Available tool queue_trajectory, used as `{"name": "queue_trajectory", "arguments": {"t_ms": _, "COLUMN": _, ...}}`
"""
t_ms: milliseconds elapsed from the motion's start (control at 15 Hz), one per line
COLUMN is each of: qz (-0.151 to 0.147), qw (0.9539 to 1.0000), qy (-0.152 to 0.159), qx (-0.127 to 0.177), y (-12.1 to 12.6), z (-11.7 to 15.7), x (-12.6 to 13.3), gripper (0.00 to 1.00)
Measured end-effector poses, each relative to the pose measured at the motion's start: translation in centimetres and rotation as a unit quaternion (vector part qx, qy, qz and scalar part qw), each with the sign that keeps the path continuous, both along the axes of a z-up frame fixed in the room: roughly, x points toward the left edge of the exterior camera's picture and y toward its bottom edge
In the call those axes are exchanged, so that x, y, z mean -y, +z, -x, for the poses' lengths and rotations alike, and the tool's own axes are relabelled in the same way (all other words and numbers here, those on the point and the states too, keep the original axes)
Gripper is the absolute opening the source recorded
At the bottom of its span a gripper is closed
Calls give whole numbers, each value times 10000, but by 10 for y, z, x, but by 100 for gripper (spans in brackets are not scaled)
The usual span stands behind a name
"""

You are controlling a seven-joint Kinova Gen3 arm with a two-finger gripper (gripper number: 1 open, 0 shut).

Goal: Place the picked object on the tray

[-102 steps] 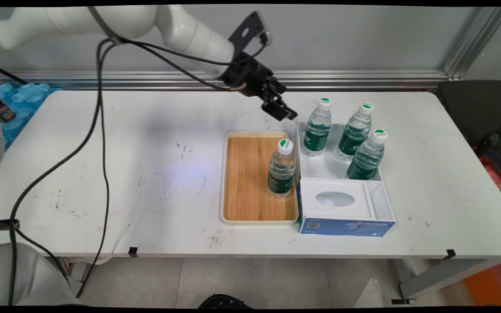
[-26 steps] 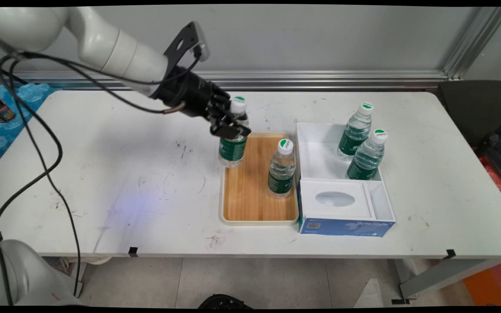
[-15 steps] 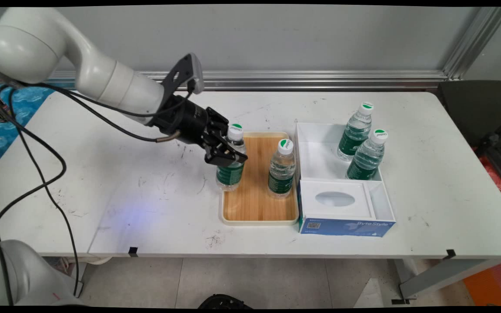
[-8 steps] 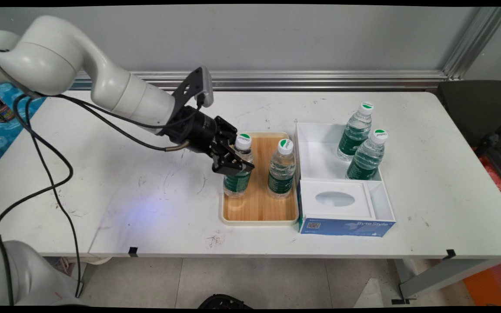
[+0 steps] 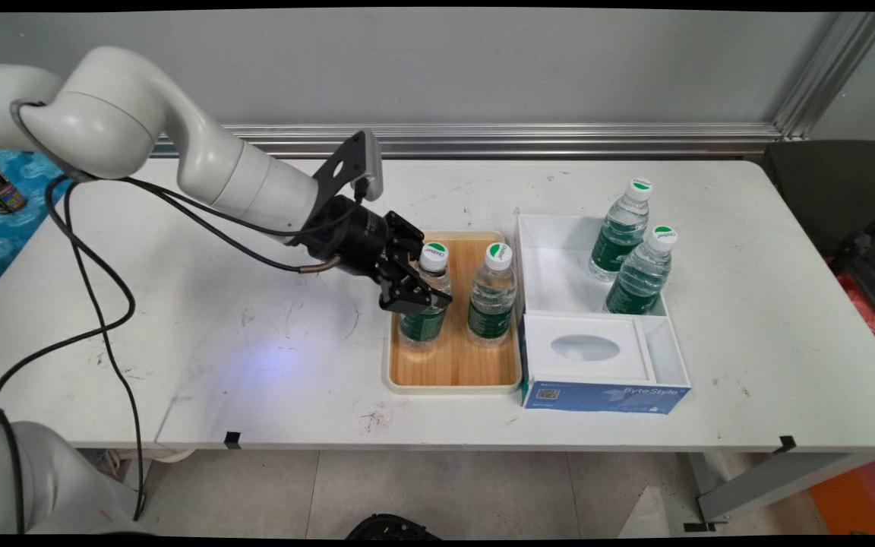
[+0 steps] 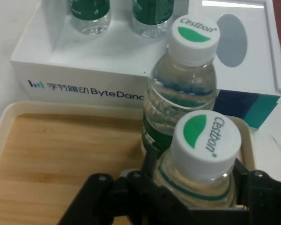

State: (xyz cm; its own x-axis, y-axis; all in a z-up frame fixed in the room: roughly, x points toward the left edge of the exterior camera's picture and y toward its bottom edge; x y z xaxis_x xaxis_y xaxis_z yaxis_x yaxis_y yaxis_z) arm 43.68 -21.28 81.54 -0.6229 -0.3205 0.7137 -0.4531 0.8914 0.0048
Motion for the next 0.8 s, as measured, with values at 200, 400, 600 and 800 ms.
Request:
{"name": "queue_trajectory", "arguments": {"t_ms": 200, "qz": 10, "qw": 10000, "qy": -43, "qx": -1, "y": -5, "z": 1, "x": 2, "gripper": 0}}
{"name": "queue_trajectory", "arguments": {"t_ms": 400, "qz": 9, "qw": 10000, "qy": -71, "qx": 4, "y": -10, "z": 2, "x": 3, "gripper": 0}}
{"name": "queue_trajectory", "arguments": {"t_ms": 600, "qz": 0, "qw": 10000, "qy": -84, "qx": 9, "y": -13, "z": 2, "x": 4, "gripper": 100}}
{"name": "queue_trajectory", "arguments": {"t_ms": 800, "qz": 5, "qw": 10000, "qy": -96, "qx": 11, "y": -15, "z": 3, "x": 5, "gripper": 100}}
